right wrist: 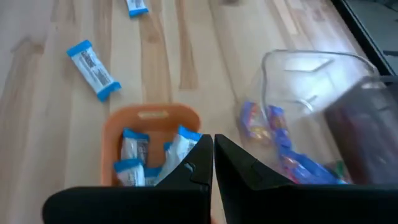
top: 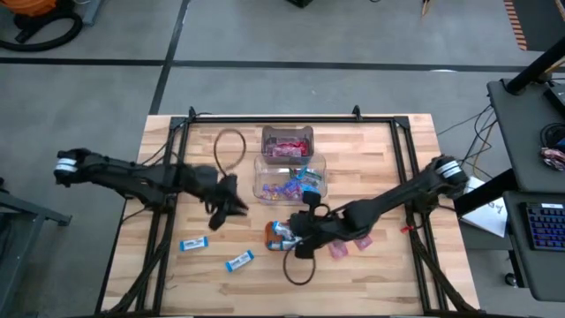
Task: Sort candy
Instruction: Put the white chocolate bar into the orange bin
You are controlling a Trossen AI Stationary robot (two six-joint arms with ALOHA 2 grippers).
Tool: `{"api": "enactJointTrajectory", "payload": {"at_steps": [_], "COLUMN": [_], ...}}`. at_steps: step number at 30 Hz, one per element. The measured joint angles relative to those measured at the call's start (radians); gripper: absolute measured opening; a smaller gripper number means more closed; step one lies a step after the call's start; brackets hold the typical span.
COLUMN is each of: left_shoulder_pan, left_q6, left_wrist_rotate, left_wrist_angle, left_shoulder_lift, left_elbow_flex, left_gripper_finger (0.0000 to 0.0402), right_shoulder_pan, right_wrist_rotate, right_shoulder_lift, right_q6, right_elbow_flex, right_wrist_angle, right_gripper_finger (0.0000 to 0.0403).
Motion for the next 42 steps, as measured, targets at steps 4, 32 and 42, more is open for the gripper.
{"api": "enactJointTrajectory", "payload": {"at_steps": [4, 32, 42], "left_shoulder_pan": [-0.157, -0.649, -0.649], "left_q6": [-0.097, -0.625, -0.613], "left_wrist_rotate": [-0.09, -0.416, -0.434], "left_wrist_angle": [-0.159, -0.226, -0.218], "left_shoulder_lift": [0.005, 0.369, 0.604], "left_elbow_flex": [0.045, 0.128, 0.226], "left_gripper_finger": [0.0087, 0.0171, 0.0217], "right_shoulder_pan": [0.008, 0.007, 0.007], "right_wrist_rotate": [-0.001, -0.001, -0.001], "right_shoulder_lift": [-0.099, -0.272, -0.272], "right_q6": [0.004, -0.047, -0.034], "right_elbow_flex": [-0.009, -0.013, -0.013], "right_wrist_angle": [-0.059, -0.262, -0.277], "right_gripper_finger": [0.0009, 0.0009, 0.0009]}}
